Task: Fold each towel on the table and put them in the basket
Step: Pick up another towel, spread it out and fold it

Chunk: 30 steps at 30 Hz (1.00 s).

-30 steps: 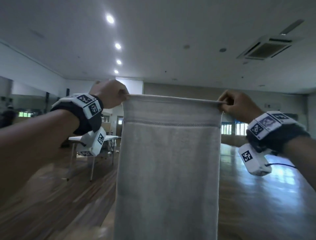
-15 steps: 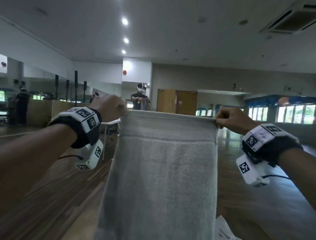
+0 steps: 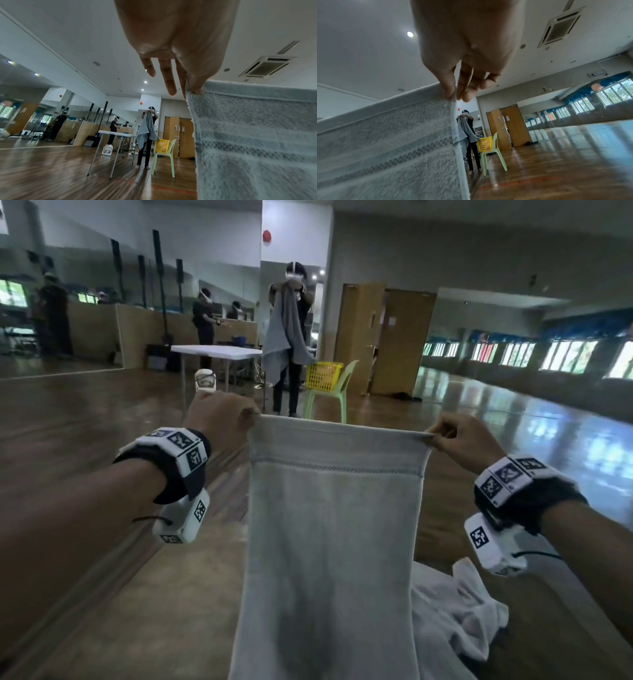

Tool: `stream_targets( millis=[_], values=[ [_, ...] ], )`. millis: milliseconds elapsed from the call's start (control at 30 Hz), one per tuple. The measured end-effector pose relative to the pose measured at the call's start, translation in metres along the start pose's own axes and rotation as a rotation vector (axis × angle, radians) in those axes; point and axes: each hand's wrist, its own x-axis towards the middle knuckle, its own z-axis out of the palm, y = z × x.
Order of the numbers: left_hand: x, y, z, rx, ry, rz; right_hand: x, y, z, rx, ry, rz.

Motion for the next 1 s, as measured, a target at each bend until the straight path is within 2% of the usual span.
stream_targets(
  millis=[133, 333, 467, 567, 667, 733, 867, 1000],
  values=[
    [-0.039, -0.004, 0.040, -0.096, -0.031, -0.007, -0.032, 0.018, 0.030, 0.022, -0.130, 0.009],
    [-0.155, 0.010, 0.099, -0.175, -0.331, 0.107, -0.134, 0.057, 0.082, -0.149, -0.389, 0.021],
    [-0.233, 0.020, 0.139, -0.141, -0.580, 0.179, -0.218, 0.083, 0.120, -0.219, -0.494, -0.145],
    [-0.279, 0.024, 0.162, -0.082, -0.705, 0.229, -0.266, 0.098, 0.142, -0.294, -0.593, -0.282],
    [-0.305, 0.022, 0.176, -0.118, -0.661, 0.221, -0.293, 0.109, 0.158, -0.378, -0.618, -0.366],
    [-0.304, 0.017, 0.183, -0.101, -0.623, 0.193, -0.295, 0.110, 0.165, -0.411, -0.571, -0.380],
    [-0.282, 0.012, 0.193, -0.043, -0.639, 0.089, -0.278, 0.100, 0.183, -0.536, -0.514, -0.392],
    [-0.257, 0.010, 0.205, 0.042, -0.613, -0.005, -0.248, 0.091, 0.206, -0.672, -0.557, -0.315]
  ],
)
